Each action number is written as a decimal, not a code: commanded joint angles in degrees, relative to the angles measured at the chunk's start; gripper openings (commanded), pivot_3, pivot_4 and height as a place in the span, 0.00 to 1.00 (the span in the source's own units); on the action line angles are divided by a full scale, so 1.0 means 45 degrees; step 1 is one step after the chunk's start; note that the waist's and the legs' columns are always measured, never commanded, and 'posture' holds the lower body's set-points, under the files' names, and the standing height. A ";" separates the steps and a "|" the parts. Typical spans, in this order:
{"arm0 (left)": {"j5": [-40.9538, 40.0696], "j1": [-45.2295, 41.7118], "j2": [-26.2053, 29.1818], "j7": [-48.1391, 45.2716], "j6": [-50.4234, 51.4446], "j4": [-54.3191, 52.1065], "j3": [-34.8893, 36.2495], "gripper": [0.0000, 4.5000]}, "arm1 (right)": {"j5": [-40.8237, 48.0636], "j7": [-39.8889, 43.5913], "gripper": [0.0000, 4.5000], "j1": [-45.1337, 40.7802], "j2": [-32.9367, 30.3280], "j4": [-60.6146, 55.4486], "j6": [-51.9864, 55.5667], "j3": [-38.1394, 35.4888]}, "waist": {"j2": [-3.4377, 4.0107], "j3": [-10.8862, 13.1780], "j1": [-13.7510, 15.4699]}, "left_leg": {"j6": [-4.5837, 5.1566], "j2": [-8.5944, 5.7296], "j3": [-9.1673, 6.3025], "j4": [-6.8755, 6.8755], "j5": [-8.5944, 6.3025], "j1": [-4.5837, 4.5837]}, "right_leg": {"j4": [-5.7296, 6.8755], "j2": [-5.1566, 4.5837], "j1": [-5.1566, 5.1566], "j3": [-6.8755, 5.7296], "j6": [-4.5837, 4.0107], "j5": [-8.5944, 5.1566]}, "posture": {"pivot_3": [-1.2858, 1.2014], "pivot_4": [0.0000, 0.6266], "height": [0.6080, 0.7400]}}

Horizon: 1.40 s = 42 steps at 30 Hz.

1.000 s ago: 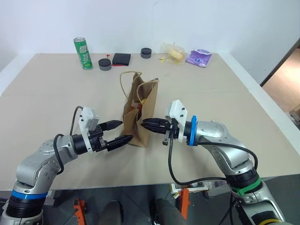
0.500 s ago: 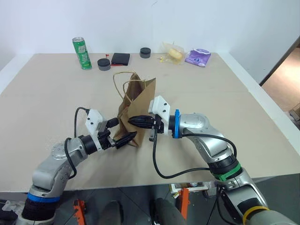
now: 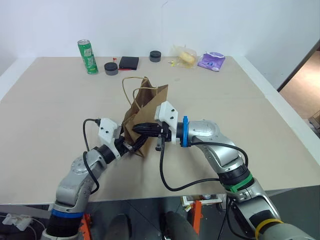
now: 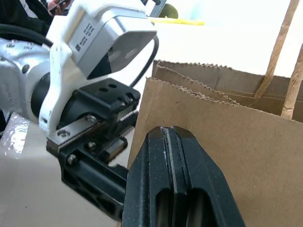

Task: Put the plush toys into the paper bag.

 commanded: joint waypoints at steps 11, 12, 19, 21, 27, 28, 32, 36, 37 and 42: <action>-0.0496 -0.0406 0.0098 -0.0212 0.0057 0.0088 0.0582 0.05 | 0.0662 -0.0122 0.00 -0.0066 -0.0342 -0.1085 0.0580 -0.1079 | 0.0000 0.0000 0.0003 | 0.0000 -0.0004 -0.0003 0.0000 0.0000 -0.0001 | 0.0000 -0.0002 0.0001 -0.0001 -0.0008 -0.0005 | 0.52 0.24 1.00; -0.0577 -0.0440 0.0149 -0.0313 0.0026 0.0111 0.0642 0.01 | 0.1122 -0.0012 0.00 0.0012 -0.0608 -0.1493 0.1070 -0.1475 | 0.0000 0.0000 0.0005 | 0.0000 -0.0004 -0.0003 0.0000 0.0000 -0.0002 | 0.0000 -0.0002 0.0001 -0.0001 -0.0005 -0.0003 | 0.52 0.24 1.00; -0.1788 -0.1127 0.1430 -0.2491 0.0216 0.0328 0.1009 0.00 | 0.6496 0.1305 0.11 0.0336 -0.4157 -0.3182 0.5559 -0.6308 | 0.0001 0.0003 0.0110 | 0.0000 -0.0018 -0.0019 0.0005 0.0000 -0.0021 | -0.0005 -0.0014 0.0000 -0.0015 -0.0054 -0.0036 | 0.52 0.24 1.00; -0.2237 -0.1607 0.2456 -0.4208 0.0354 0.0588 0.0949 0.00 | 0.7768 0.2449 0.20 0.0601 -0.5984 -0.2827 0.6637 -0.7622 | -0.0002 0.0009 0.0121 | 0.0000 -0.0026 -0.0021 0.0007 -0.0001 -0.0023 | -0.0007 -0.0018 0.0002 -0.0014 -0.0060 -0.0044 | 0.52 0.24 1.00; -0.2383 -0.2253 0.4535 -0.8645 0.0136 0.1646 -0.0197 0.00 | 0.8495 0.3965 0.82 0.0747 -0.8639 -0.1485 0.7036 -0.8634 | 0.0008 0.0011 -0.0139 | 0.0024 -0.0023 -0.0005 -0.0001 -0.0017 0.0019 | -0.0012 -0.0006 0.0009 0.0003 -0.0074 -0.0057 | 0.52 0.24 1.00; -0.2180 -0.2376 0.4708 -0.9132 -0.0054 0.1991 -0.0417 0.00 | 0.8376 0.4083 0.92 0.0719 -0.8852 -0.1377 0.6917 -0.8571 | 0.0013 0.0013 -0.0204 | 0.0025 -0.0021 -0.0006 -0.0004 -0.0017 0.0024 | -0.0012 -0.0005 0.0009 0.0005 -0.0074 -0.0057 | 0.52 0.24 1.00; -0.1495 -0.3006 0.4813 -1.0255 -0.0866 0.3466 -0.0815 0.00 | 0.8264 0.4221 1.00 0.0824 -0.9202 -0.1451 0.6736 -0.8399 | 0.0052 0.0038 -0.0208 | 0.0028 -0.0020 -0.0012 -0.0003 -0.0015 0.0022 | -0.0005 -0.0002 0.0007 0.0002 -0.0074 -0.0055 | 0.52 0.24 1.00; -0.1003 -0.3431 0.4722 -1.0832 -0.1331 0.4557 -0.0989 0.00 | 0.8278 0.4050 1.00 0.0993 -0.9230 -0.1771 0.6752 -0.8274 | 0.0056 0.0041 -0.0205 | 0.0027 -0.0025 -0.0011 0.0005 -0.0016 0.0002 | -0.0007 -0.0010 0.0004 0.0003 -0.0066 -0.0055 | 0.52 0.24 1.00; -0.0912 -0.3428 0.4698 -1.0950 -0.1500 0.4649 -0.1002 0.00 | 0.8281 0.4002 1.00 0.1036 -0.9219 -0.1845 0.6750 -0.8245 | 0.0056 0.0041 -0.0205 | 0.0026 -0.0025 -0.0002 0.0005 -0.0017 0.0001 | -0.0007 -0.0012 0.0002 0.0012 -0.0058 -0.0057 | 0.52 0.24 1.00; -0.1680 -0.3350 0.4812 -1.0718 -0.0399 0.3992 -0.0451 0.35 | 0.8394 0.4136 1.00 0.1216 -0.9373 -0.1977 0.6870 -0.8223 | 0.0057 0.0042 -0.0196 | 0.0032 -0.0025 -0.0011 0.0001 -0.0025 -0.0008 | -0.0008 -0.0013 0.0000 0.0007 -0.0040 -0.0065 | 0.52 0.24 1.00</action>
